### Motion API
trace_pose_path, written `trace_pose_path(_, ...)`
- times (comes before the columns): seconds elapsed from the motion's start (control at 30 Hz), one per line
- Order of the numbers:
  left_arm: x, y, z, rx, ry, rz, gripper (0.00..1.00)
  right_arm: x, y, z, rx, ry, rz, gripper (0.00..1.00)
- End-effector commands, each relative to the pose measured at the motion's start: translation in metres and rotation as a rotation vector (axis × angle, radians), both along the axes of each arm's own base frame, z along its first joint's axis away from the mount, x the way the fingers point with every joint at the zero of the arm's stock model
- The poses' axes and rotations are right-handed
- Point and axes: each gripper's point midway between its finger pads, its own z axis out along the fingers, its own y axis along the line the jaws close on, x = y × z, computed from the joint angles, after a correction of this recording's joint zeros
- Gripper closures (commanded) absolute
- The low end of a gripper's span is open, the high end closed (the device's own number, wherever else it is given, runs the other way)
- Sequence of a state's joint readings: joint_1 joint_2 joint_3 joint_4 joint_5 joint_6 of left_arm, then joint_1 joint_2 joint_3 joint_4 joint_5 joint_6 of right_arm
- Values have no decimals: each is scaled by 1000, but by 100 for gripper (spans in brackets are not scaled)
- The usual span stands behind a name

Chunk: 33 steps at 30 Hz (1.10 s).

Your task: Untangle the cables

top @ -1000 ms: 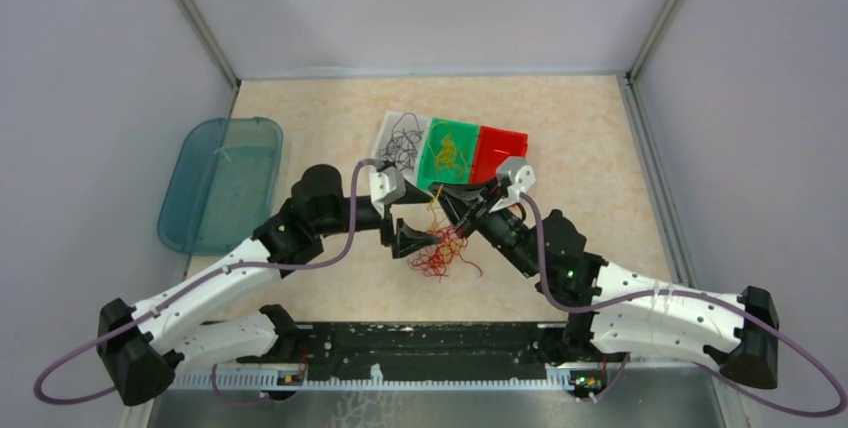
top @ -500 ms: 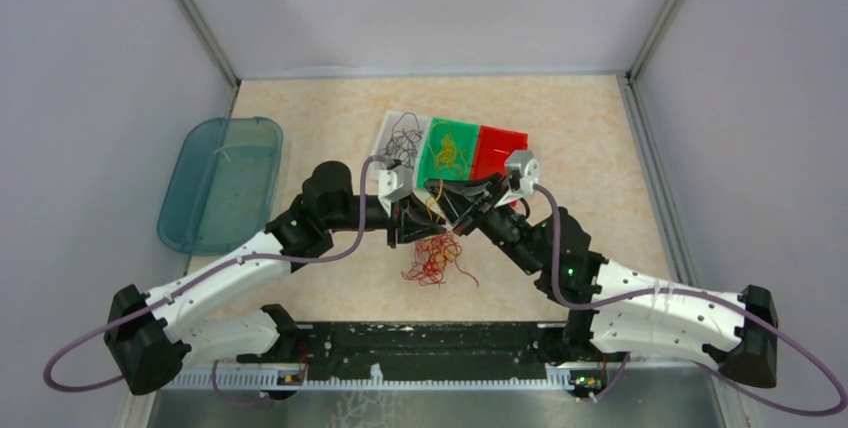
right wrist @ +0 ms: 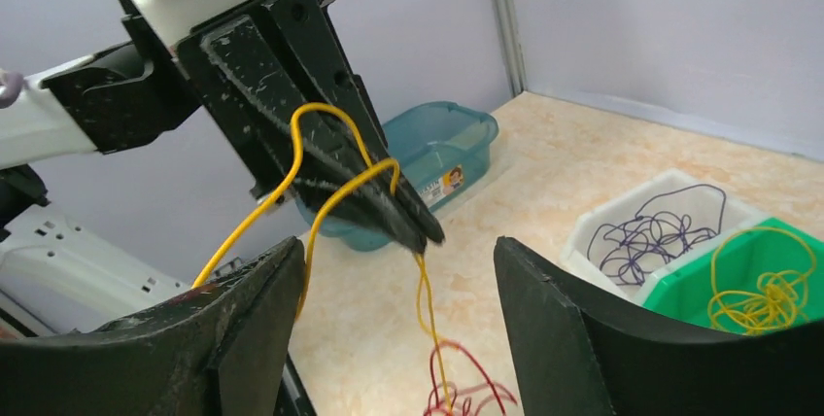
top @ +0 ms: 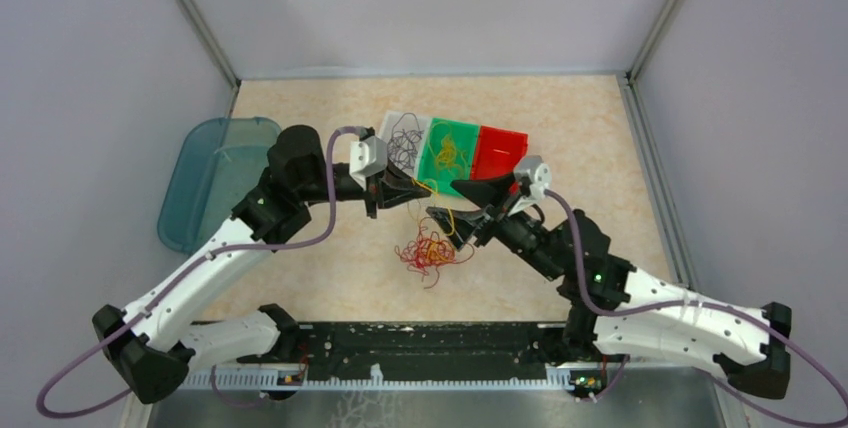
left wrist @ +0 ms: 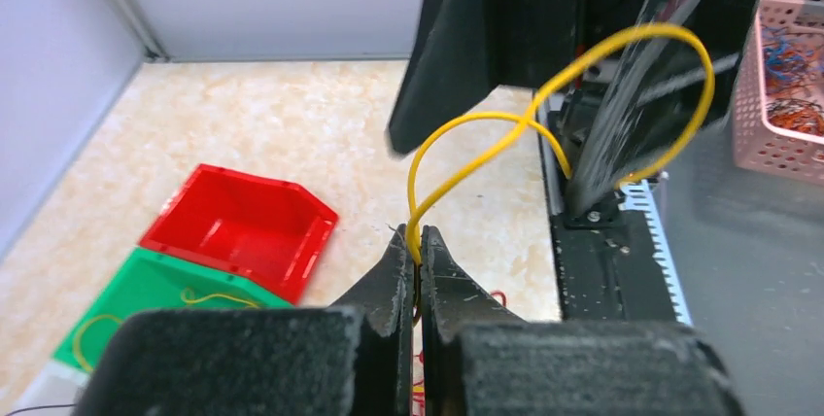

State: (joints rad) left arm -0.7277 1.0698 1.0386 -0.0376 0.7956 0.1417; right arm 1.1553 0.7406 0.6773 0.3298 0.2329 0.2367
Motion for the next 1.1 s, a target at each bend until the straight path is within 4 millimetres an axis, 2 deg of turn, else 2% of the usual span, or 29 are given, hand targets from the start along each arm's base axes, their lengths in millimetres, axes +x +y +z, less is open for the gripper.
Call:
trace_pose_path(0.0,1,15,14,15,-83,-8,99,-13,-36,14,25,-18,-7,26)
trace_pose_path(0.07,1,17,18,13,-93,-10,99,-10,-46,1,-12,1,-39,24)
trace_pose_path(0.13,-3,17,23,6,-102,-32,99,-6,-48,-13,-44,22,-55,24)
trace_pose_path(0.23,-5,14,31,-7,-98,-59,99,-8,-33,-23,-61,21,6,24)
trace_pose_path(0.37,-8,11,37,-9,-88,-88,99,-10,-1,-25,-58,-1,114,24)
trace_pose_path(0.57,-11,9,57,-22,-98,-123,99,8,28,-24,5,-29,143,26)
trace_pose_path(0.63,-12,9,65,-34,-106,-129,99,14,38,-31,1,-42,143,28)
trace_pose_path(0.73,-16,10,79,-54,-130,-139,99,25,52,-55,-26,-3,136,33)
trace_pose_path(0.83,-19,11,97,-78,-161,-151,99,31,53,-78,-11,36,111,42)
trace_pose_path(0.9,-21,11,109,-95,-185,-158,99,32,50,-94,5,57,98,46)
trace_pose_path(1.07,-18,12,145,-148,-282,-140,99,37,32,-136,-7,127,23,48)
